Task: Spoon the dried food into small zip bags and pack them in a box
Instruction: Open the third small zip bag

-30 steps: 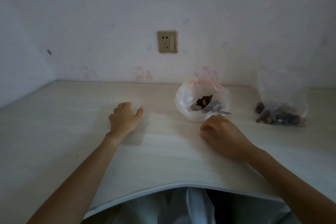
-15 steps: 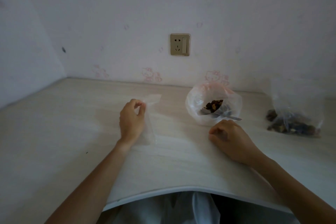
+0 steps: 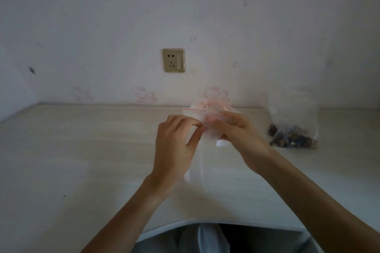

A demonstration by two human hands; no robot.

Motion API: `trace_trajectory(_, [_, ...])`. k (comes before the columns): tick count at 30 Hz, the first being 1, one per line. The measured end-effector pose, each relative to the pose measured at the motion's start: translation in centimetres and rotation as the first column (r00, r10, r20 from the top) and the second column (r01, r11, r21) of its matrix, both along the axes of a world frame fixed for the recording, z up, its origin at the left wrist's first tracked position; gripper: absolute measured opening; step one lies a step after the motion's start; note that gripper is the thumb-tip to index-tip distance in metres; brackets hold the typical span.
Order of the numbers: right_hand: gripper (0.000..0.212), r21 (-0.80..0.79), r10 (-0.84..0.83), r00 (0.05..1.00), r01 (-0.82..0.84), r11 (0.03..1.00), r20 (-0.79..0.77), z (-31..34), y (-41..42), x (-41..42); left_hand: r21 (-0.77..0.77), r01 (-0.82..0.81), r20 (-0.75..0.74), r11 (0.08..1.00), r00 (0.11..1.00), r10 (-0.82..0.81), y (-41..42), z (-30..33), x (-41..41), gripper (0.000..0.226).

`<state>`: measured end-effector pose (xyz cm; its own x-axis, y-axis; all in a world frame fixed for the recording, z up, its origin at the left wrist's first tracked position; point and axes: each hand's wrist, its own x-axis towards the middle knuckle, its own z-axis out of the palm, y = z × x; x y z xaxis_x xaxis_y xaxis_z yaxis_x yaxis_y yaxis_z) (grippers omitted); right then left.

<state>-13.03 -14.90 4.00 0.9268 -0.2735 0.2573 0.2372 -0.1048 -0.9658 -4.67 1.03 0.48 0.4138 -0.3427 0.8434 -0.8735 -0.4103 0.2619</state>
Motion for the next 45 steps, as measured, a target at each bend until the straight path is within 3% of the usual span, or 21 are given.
trace_trajectory(1, [0.018,-0.022,-0.030,0.999,0.030,0.999,0.025,0.1,-0.2,-0.2,-0.008,0.024,-0.046,1.000,0.999,-0.024,-0.4,0.0,-0.3,0.017])
trace_trajectory(3, [0.019,-0.054,-0.082,0.994,0.086,0.995,0.070,0.2,-0.8,-0.5,-0.090,0.101,-0.271,0.991,0.955,-0.122,-1.1,0.2,-0.9,0.047])
trace_trajectory(5, [0.018,-0.082,-0.101,0.989,0.110,0.990,0.106,0.3,-1.5,-0.9,-0.203,0.133,-0.499,0.970,0.838,-0.219,-1.7,0.6,-1.4,0.075])
trace_trajectory(7, [0.016,-0.156,-0.095,0.985,0.118,0.981,0.143,0.3,-2.0,-1.2,-0.279,0.116,-0.672,0.953,0.685,-0.280,-2.2,1.5,-1.3,0.084])
trace_trajectory(10, [0.019,-0.214,-0.084,0.983,0.119,0.970,0.165,0.5,-2.2,-1.6,-0.343,0.079,-0.797,0.936,0.503,-0.334,-2.6,3.3,-1.0,0.069])
trace_trajectory(15, [0.016,-0.196,-0.088,0.992,0.105,0.975,0.093,0.6,-2.2,-1.9,-0.412,0.017,-0.820,0.911,0.428,-0.379,-2.8,3.9,-1.4,0.041])
trace_trajectory(18, [0.024,-0.165,-0.106,0.994,0.110,0.980,0.030,0.4,-1.9,-2.1,-0.435,0.017,-0.819,0.901,0.410,-0.403,-2.8,3.9,-1.9,0.027])
trace_trajectory(20, [0.014,-0.167,-0.150,0.989,0.150,0.974,0.016,0.2,-1.8,-1.9,-0.442,0.017,-0.818,0.897,0.404,-0.410,-2.9,3.9,-2.2,0.025])
trace_trajectory(24, [0.015,-0.212,-0.289,0.956,0.292,0.933,0.046,0.1,-1.8,-1.6,-0.433,-0.022,-0.787,0.901,0.498,-0.366,-3.0,4.1,-2.5,0.017])
trace_trajectory(28, [0.022,-0.293,-0.316,0.942,0.335,0.895,0.113,0.5,-2.0,-2.1,-0.478,0.008,-0.729,0.878,0.554,-0.402,-2.7,4.3,-2.3,0.008])
trace_trajectory(35, [0.018,-0.430,-0.541,0.796,0.604,0.671,0.272,1.7,-3.5,-3.3,-0.503,0.012,-0.656,0.864,0.646,-0.390,-1.6,4.7,-1.5,0.010])
trace_trajectory(37, [0.020,-0.318,-0.560,0.810,0.584,0.747,0.173,2.1,-3.9,-3.4,-0.505,0.014,-0.643,0.863,0.661,-0.387,-1.4,4.6,-1.5,0.011])
trace_trajectory(40, [0.017,0.128,-0.399,0.914,0.405,0.905,-0.070,2.7,-4.2,-3.6,-0.549,0.067,-0.667,0.833,0.565,-0.486,-1.5,4.5,-1.7,0.009])
trace_trajectory(42, [0.012,0.373,-0.257,0.957,0.290,0.881,-0.137,3.0,-4.4,-3.9,-0.643,0.078,-0.687,0.762,0.380,-0.619,-1.5,4.5,-1.8,0.014])
trace_trajectory(45, [0.007,0.635,-0.043,0.996,0.085,0.768,-0.082,3.0,-4.5,-4.1,-0.755,0.075,-0.649,0.651,0.060,-0.759,-1.4,4.8,-1.8,0.016])
